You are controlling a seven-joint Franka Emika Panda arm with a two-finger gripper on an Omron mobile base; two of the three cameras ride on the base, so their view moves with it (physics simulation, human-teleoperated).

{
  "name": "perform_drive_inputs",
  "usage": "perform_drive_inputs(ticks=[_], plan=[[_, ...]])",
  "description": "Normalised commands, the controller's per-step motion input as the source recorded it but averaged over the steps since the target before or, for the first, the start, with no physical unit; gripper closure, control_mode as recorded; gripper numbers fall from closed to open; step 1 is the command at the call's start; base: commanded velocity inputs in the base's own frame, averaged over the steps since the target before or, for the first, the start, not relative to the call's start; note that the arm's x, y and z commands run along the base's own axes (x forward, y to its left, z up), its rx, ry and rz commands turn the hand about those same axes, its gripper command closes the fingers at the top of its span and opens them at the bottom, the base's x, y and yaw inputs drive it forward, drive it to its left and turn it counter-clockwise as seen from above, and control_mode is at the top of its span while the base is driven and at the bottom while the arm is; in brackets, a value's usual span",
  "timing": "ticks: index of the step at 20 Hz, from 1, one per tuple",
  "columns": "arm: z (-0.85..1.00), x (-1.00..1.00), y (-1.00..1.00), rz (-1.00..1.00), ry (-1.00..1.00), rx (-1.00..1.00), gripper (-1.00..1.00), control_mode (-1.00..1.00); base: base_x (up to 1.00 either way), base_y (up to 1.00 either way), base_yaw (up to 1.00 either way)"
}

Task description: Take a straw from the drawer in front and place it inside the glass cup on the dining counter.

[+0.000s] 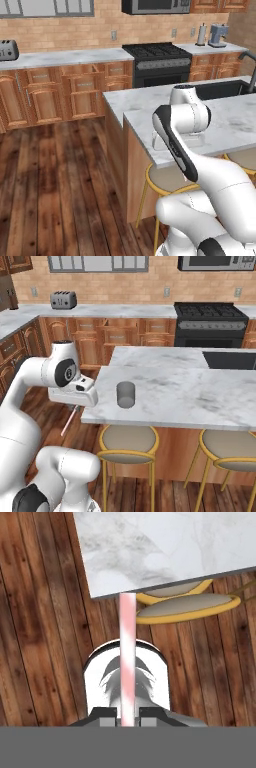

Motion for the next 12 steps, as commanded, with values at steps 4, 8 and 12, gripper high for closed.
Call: perform_drive_inputs(ticks=[4, 8, 12], plan=[[0.00, 0.03, 0.01, -0.01, 0.00, 0.00, 1.00, -1.00, 0.00, 0.00, 0.00], [0.00, 0.02, 0.00, 0.00, 0.00, 0.00, 1.00, -1.00, 0.00, 0.00, 0.00], [0.00, 0.00, 0.00, -0.02, 0.00, 0.00, 1.00, -1.00, 0.00, 0.00, 0.00]])
